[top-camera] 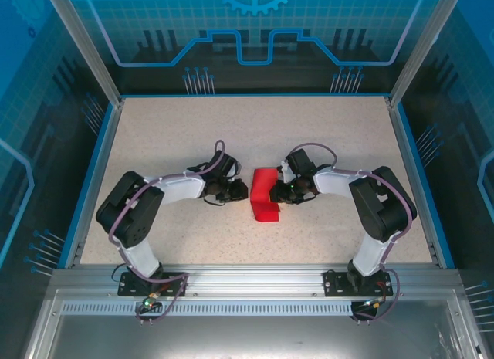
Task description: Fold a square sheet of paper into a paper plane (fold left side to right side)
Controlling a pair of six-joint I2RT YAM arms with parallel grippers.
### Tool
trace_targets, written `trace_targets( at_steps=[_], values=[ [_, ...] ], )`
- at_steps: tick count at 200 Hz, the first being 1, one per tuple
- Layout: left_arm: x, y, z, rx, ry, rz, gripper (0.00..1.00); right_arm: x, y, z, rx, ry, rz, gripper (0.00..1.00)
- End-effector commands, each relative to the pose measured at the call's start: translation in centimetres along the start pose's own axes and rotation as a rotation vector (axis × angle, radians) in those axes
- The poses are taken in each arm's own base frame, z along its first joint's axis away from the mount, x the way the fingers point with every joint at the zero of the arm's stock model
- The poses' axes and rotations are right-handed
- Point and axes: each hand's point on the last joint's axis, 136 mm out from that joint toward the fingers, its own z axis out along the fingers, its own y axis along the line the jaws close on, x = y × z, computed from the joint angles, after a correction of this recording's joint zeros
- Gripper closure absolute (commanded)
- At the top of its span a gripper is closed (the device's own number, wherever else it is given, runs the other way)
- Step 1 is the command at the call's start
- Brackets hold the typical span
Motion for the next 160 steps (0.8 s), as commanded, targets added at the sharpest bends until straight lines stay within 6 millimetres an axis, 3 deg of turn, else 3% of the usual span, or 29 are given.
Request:
trace_targets(
  at_steps=[1, 25, 41, 75, 110, 137, 150, 152, 160],
  values=[
    [-0.4, -3.1, -1.1, 0.108, -0.038, 0.037, 0.79, 5.0, -3.9, 1.6, 0.151, 0.168, 0.065, 0.77],
    [0.2, -5.8, -0.1, 0.173, -0.003, 0.078, 0.79, 5.0, -3.9, 1.7, 0.151, 0.167, 0.065, 0.77],
    [0.6, -6.5, 1.1, 0.179, 0.018, 0.083, 0.79, 5.0, -3.8, 1.7, 0.151, 0.17, 0.063, 0.77],
    [1.7, -5.6, 3.8, 0.136, 0.06, 0.058, 0.8, 4.9, -3.3, 1.6, 0.129, 0.164, 0.069, 0.77],
    [3.0, -3.9, 4.8, 0.079, 0.09, 0.038, 0.8, 3.9, -1.8, 1.2, 0.069, 0.128, 0.056, 0.77],
    [3.9, -2.6, 5.0, 0.045, 0.105, 0.025, 0.8, 1.4, 0.7, -0.5, -0.038, 0.037, 0.01, 0.76],
    [4.0, -2.3, 5.2, 0.038, 0.11, 0.022, 0.8, 0.5, 1.0, -1.5, -0.052, 0.002, 0.003, 0.76],
    [4.1, -2.3, 5.2, 0.037, 0.111, 0.022, 0.8, -0.6, 1.6, -1.9, -0.064, -0.023, -0.012, 0.76],
    [4.1, -2.3, 5.2, 0.038, 0.111, 0.022, 0.8, -1.5, 2.1, -2.6, -0.078, -0.051, -0.026, 0.76]
  ],
)
